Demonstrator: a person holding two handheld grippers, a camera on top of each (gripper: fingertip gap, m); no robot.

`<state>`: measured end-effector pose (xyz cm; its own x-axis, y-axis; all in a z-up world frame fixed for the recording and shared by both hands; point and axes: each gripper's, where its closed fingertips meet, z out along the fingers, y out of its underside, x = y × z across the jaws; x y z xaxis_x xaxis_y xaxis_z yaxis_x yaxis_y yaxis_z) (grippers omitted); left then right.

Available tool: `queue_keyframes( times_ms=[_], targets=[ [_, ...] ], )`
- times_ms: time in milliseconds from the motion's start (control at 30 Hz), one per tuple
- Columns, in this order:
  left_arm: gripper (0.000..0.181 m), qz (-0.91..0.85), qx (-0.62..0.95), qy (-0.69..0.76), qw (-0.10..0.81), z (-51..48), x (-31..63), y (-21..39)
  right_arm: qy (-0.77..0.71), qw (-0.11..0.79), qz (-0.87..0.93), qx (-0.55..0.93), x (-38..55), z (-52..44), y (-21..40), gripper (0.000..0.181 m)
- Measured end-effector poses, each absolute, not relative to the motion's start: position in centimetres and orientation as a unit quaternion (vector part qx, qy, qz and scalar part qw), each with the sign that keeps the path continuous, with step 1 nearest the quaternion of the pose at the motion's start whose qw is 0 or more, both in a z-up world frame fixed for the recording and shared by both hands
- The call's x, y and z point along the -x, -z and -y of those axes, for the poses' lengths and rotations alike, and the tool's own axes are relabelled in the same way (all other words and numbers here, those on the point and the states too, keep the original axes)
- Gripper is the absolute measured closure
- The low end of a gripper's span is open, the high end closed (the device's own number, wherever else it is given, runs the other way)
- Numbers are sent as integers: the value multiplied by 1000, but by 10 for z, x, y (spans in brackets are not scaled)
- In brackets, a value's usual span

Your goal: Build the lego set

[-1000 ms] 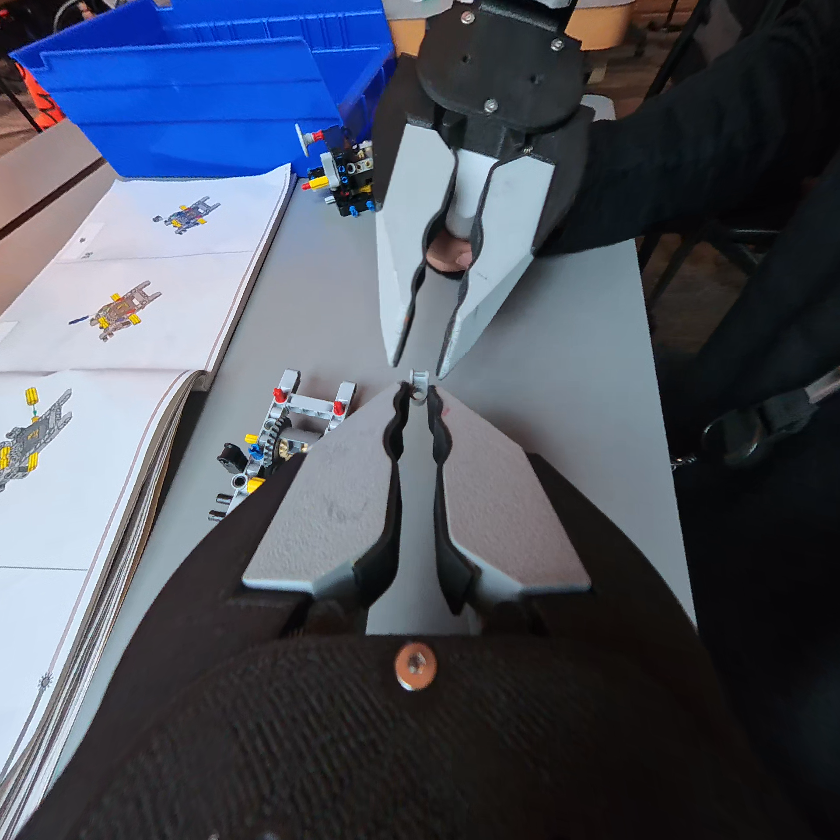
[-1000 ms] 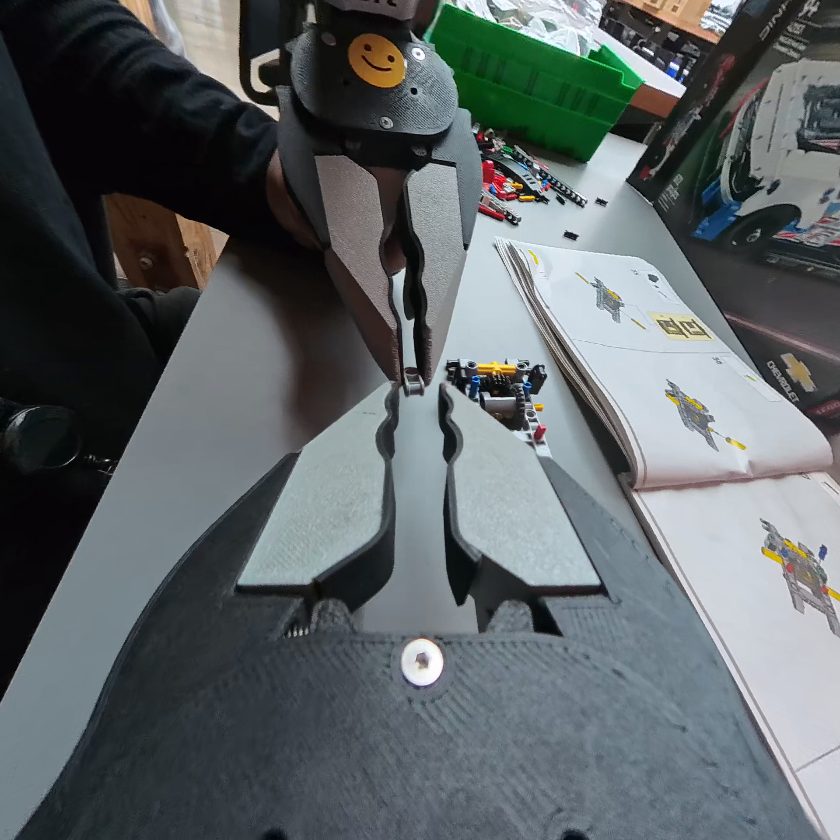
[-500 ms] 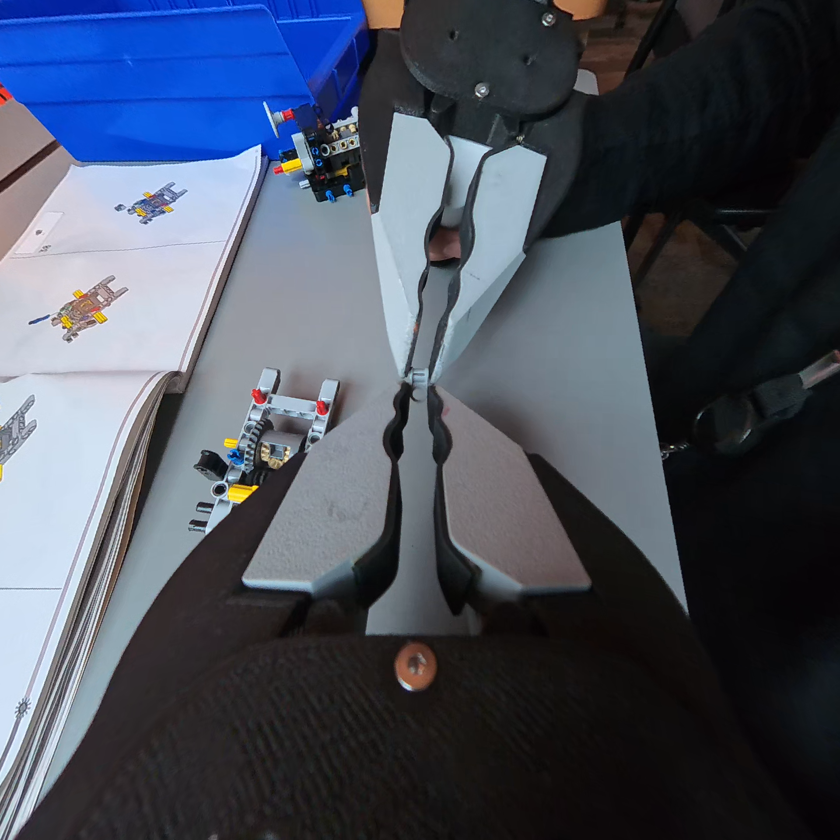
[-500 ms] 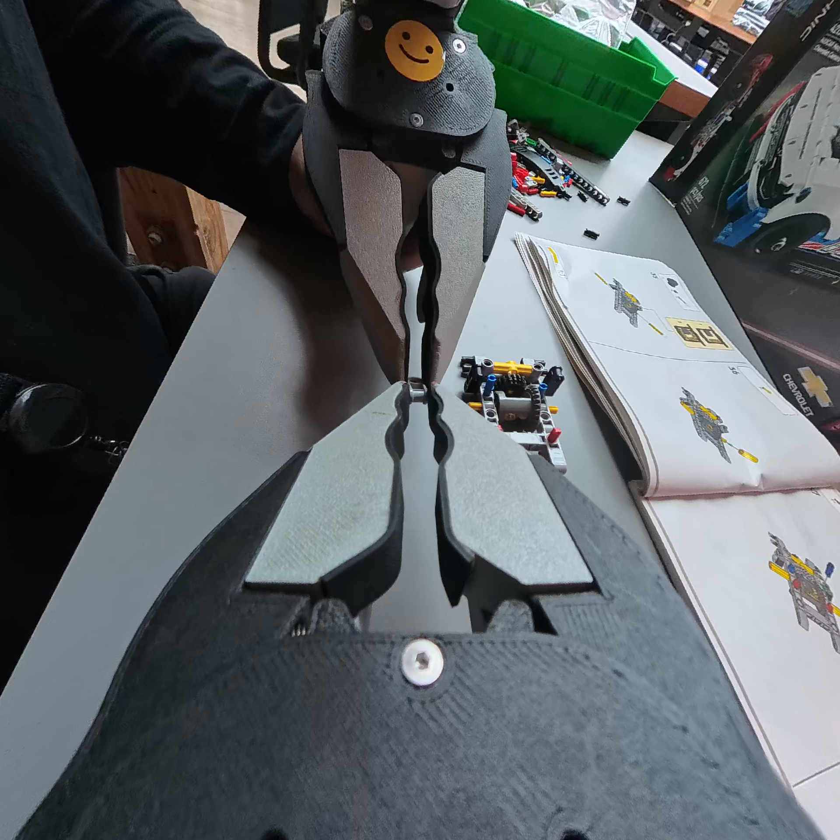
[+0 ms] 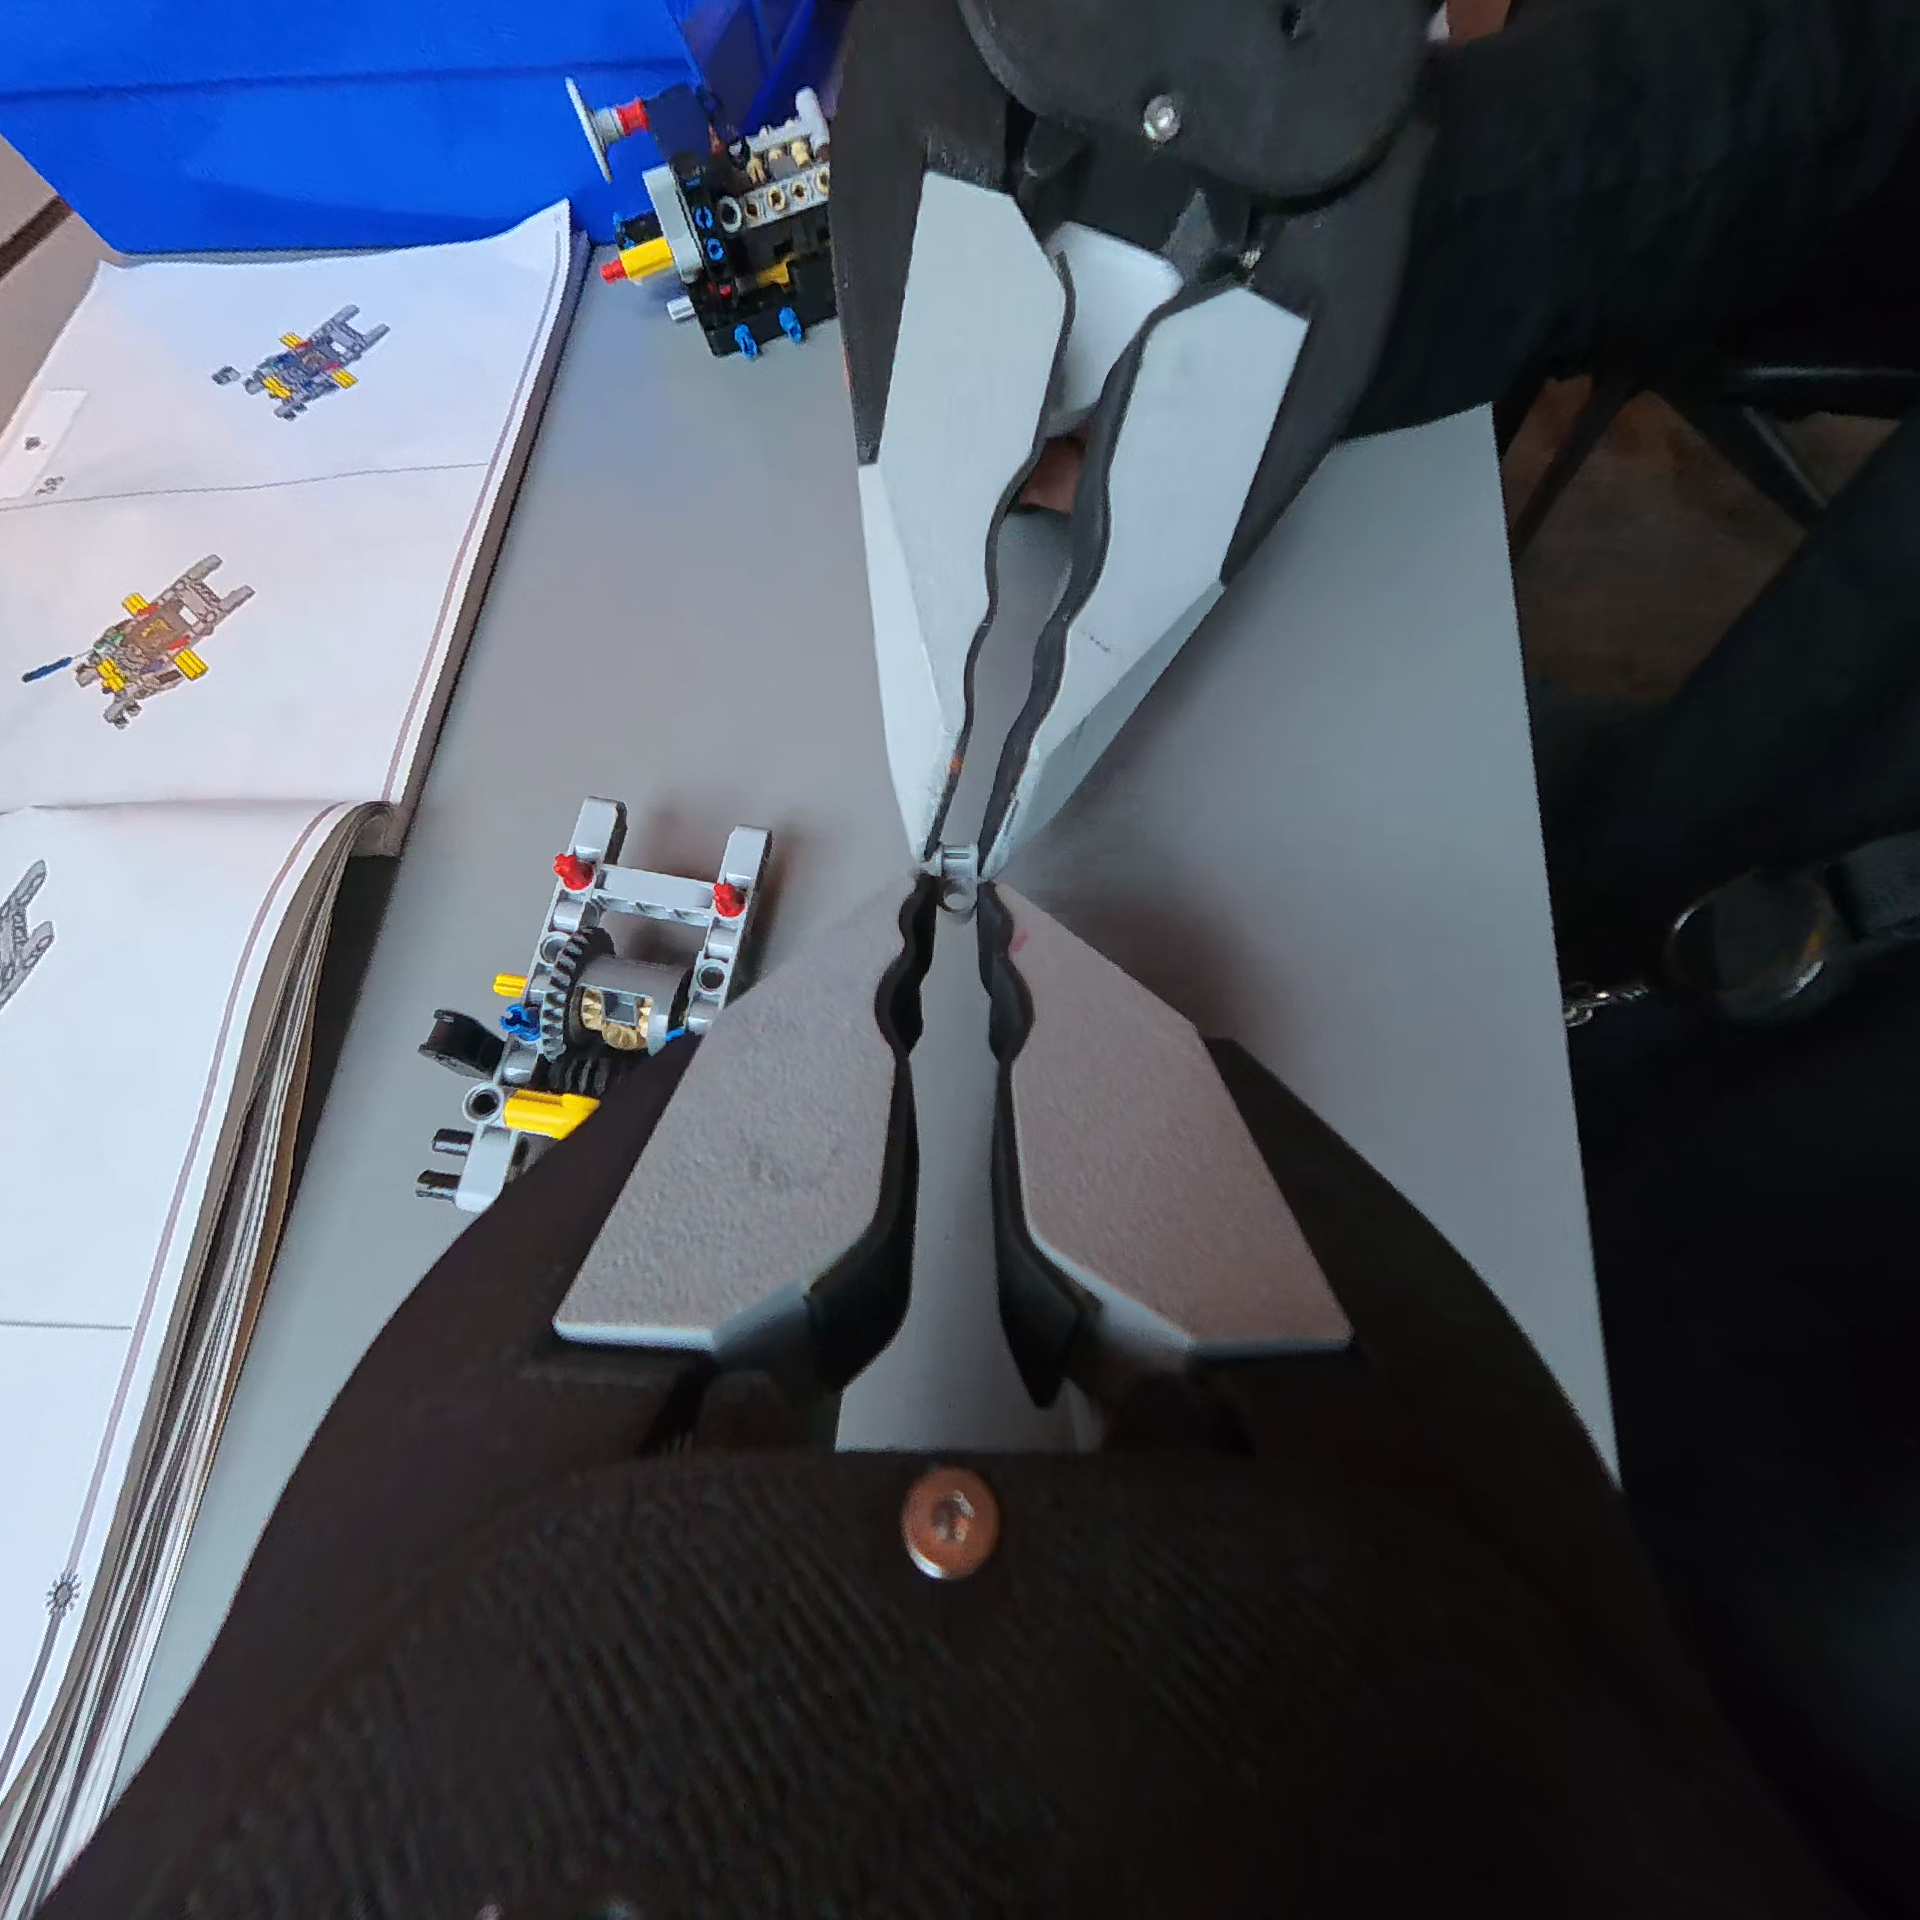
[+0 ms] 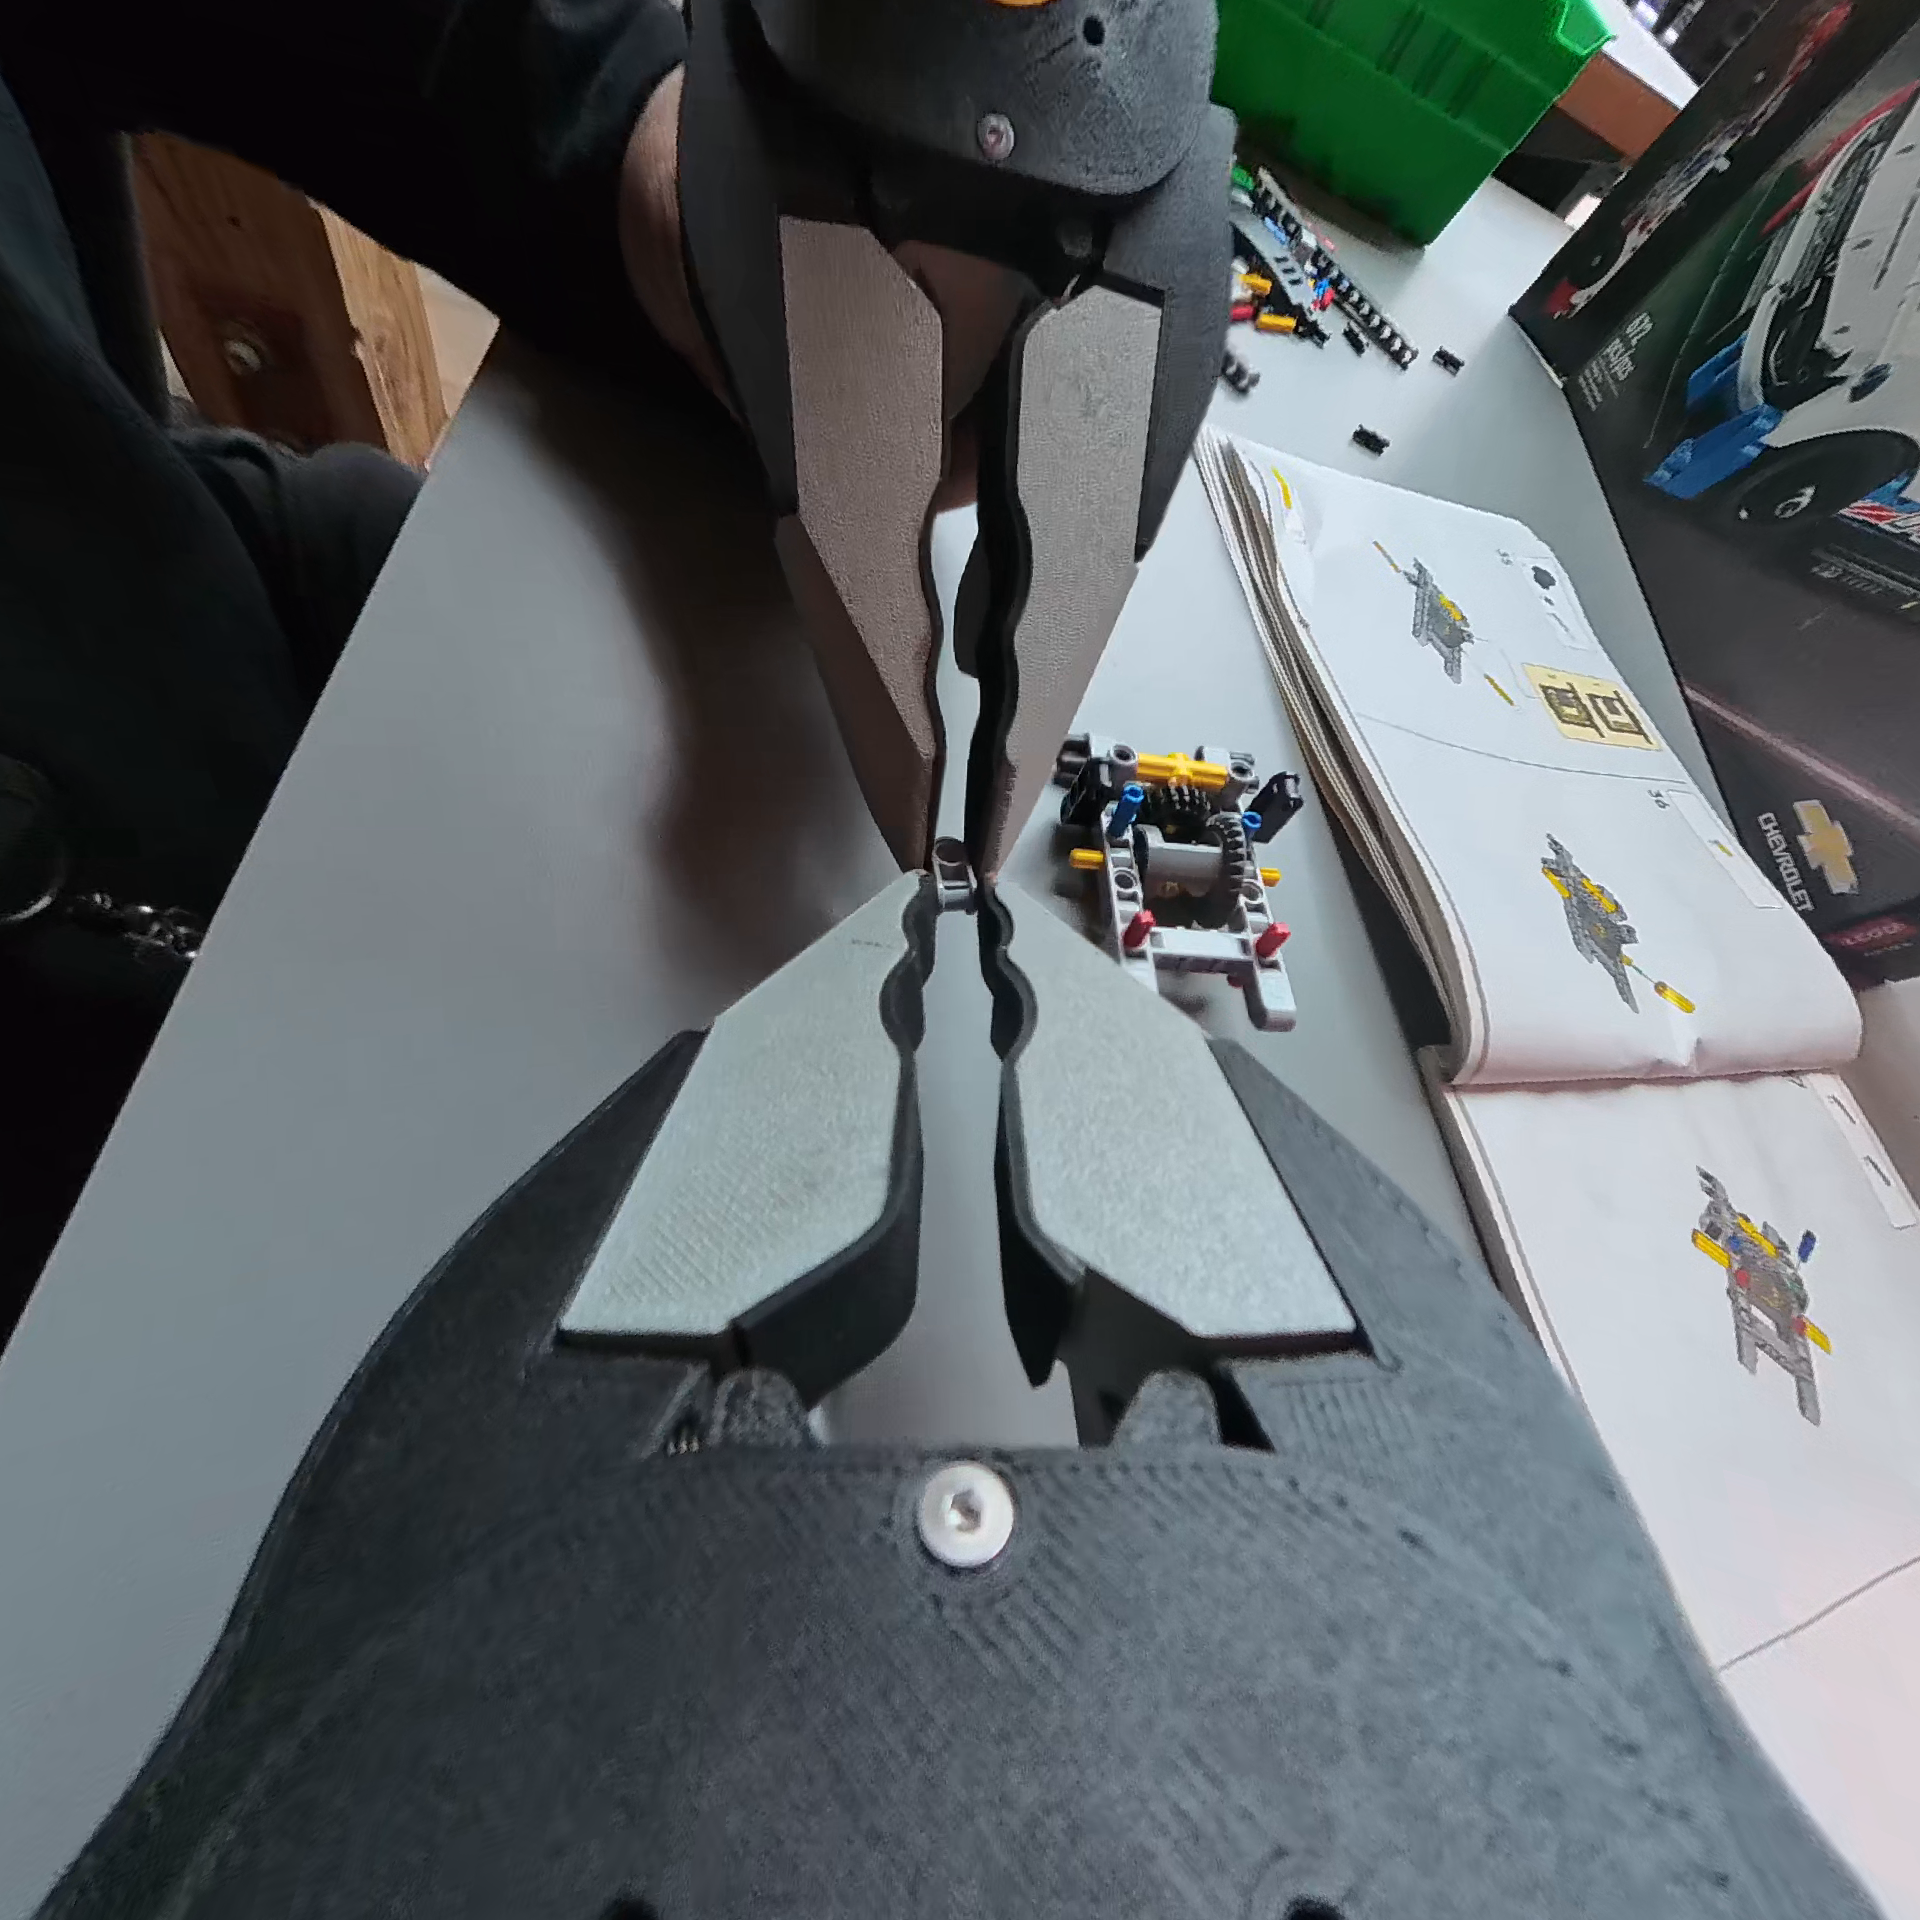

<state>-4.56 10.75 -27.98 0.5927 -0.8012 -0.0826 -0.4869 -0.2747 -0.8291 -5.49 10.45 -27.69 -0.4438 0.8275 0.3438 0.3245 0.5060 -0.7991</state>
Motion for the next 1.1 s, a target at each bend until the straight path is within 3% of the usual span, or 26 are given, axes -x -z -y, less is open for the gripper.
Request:
queue_keyframes(
  times_ms=[333,400,600,767,900,1100],
  targets=[
    [167,-402,817,158,382,-113,50,300,-293,341,799,400,51,-113,296,176],
    [176,-406,824,164,360,-111,49,306,-292,331,799,409,51,-114,298,176],
    [181,-404,825,161,361,-112,49,306,-272,323,808,412,51,-114,305,176],
    [169,-402,826,169,358,-112,49,306,-275,318,807,414,51,-114,305,176],
    [179,-409,823,170,357,-110,48,306,-282,310,807,416,50,-112,305,176],
    [176,-403,826,178,353,-111,48,306,-293,294,799,435,51,-111,305,176]
  ],
)
